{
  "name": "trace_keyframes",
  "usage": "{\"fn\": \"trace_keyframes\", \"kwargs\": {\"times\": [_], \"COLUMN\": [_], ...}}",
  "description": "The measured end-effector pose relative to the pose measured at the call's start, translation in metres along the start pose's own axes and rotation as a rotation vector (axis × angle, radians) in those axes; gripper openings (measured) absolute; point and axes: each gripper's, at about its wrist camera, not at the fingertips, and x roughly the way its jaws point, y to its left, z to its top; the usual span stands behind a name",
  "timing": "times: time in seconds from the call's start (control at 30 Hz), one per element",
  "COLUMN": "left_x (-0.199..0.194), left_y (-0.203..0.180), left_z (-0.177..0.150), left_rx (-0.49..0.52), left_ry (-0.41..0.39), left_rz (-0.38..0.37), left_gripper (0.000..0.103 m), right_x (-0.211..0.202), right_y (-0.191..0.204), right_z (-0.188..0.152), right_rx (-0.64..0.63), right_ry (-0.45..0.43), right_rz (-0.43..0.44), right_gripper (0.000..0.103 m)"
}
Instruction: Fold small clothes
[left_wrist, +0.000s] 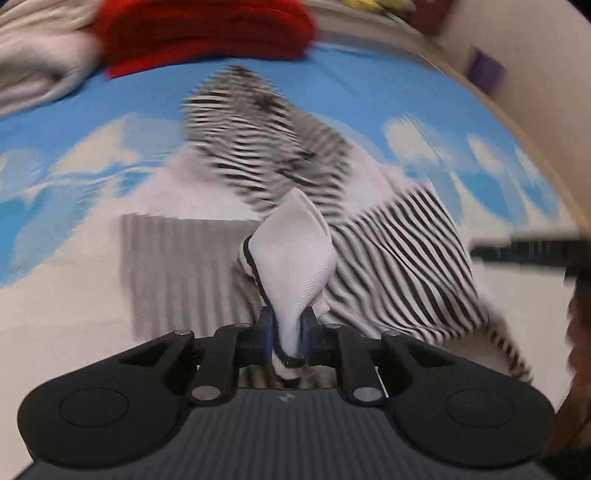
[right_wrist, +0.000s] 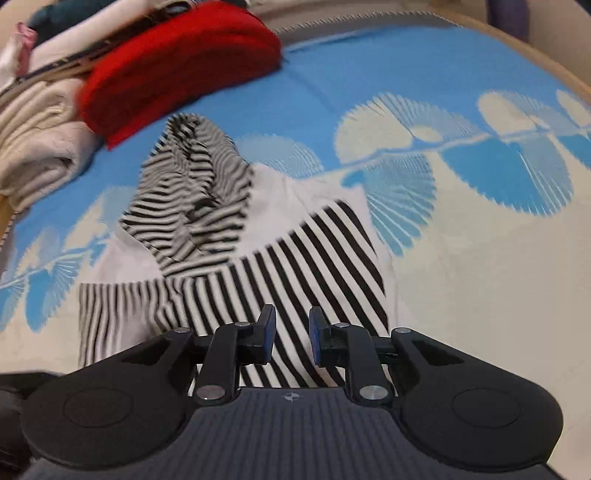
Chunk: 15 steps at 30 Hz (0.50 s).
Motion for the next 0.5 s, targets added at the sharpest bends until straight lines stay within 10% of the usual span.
{"fn": "trace_keyframes", "kwargs": {"times": [0.23,0.5], "left_x": [-0.019,0.035], "left_y": [0.08,0.104], "left_z": [0.009,0.016], "left_rx": [-0.32,-0.414], "left_ry": [0.044,0.154], "left_rz": [-0.045,-0.024], "left_gripper": [0.023,0.039], "right_x": [0.0,0.007], "right_y": [0.002,0.007], "right_z": [-0.004,-0.001], "right_rx": [0.012,0.006], "right_ry": [0.01,0.017], "right_rz": [-0.004,-0.007], "right_gripper": [0.02,0.022]}}
